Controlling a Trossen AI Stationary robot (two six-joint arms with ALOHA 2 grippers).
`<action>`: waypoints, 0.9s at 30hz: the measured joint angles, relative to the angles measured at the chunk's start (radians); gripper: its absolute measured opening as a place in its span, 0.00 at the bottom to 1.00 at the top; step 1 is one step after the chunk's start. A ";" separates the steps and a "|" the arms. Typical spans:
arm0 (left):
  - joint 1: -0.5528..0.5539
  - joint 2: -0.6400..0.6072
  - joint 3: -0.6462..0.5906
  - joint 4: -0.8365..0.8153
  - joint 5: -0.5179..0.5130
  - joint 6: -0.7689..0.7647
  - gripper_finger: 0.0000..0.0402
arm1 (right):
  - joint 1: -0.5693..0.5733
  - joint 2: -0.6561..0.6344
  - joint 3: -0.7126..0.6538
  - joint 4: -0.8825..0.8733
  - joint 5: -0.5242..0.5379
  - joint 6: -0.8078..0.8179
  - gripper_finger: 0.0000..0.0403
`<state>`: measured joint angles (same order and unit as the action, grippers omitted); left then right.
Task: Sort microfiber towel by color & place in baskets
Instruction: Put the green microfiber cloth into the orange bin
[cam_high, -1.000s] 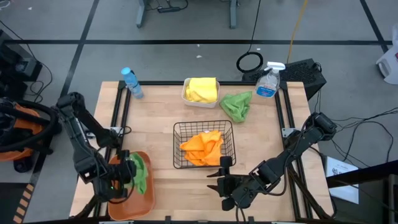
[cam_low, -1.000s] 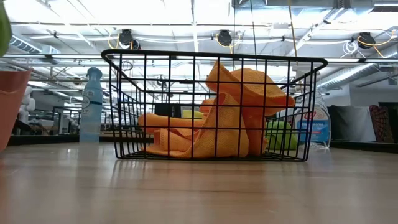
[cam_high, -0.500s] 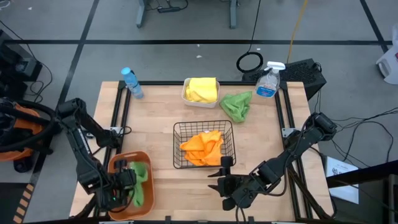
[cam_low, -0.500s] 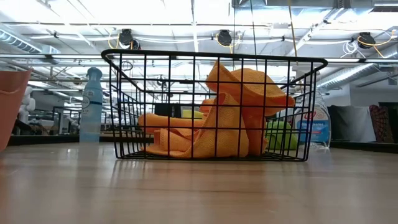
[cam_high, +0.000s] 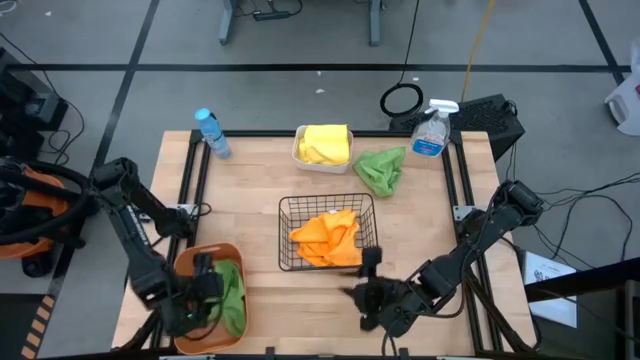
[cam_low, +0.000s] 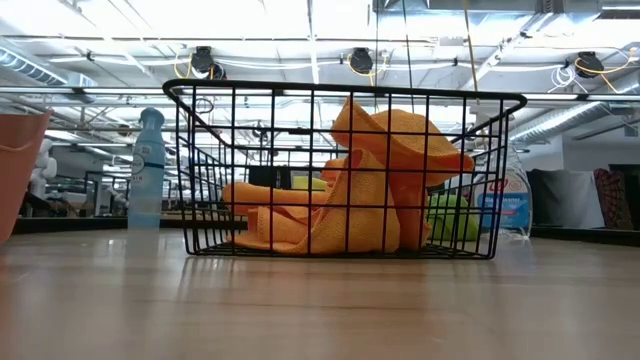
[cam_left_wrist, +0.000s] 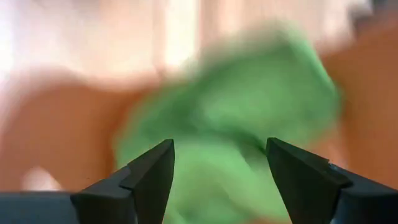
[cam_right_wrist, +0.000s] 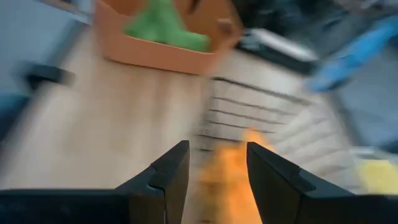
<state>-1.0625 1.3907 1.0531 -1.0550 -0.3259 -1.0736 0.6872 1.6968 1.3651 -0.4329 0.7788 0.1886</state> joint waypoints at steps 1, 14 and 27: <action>0.021 0.000 0.000 -0.001 -0.044 0.033 0.64 | -0.001 -0.008 0.000 -0.035 0.065 -0.027 0.37; 0.287 -0.038 0.000 0.003 -0.268 0.309 0.64 | -0.248 -0.222 -0.071 -0.708 0.110 0.213 0.34; 0.494 -0.052 0.001 0.335 -0.774 0.762 0.64 | -0.605 -0.662 -0.645 -0.081 -0.118 -0.013 0.46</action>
<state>-0.5681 1.3384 1.0538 -0.7200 -1.0995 -0.3112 0.0821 1.0344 0.7201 -0.5138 0.6611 0.1755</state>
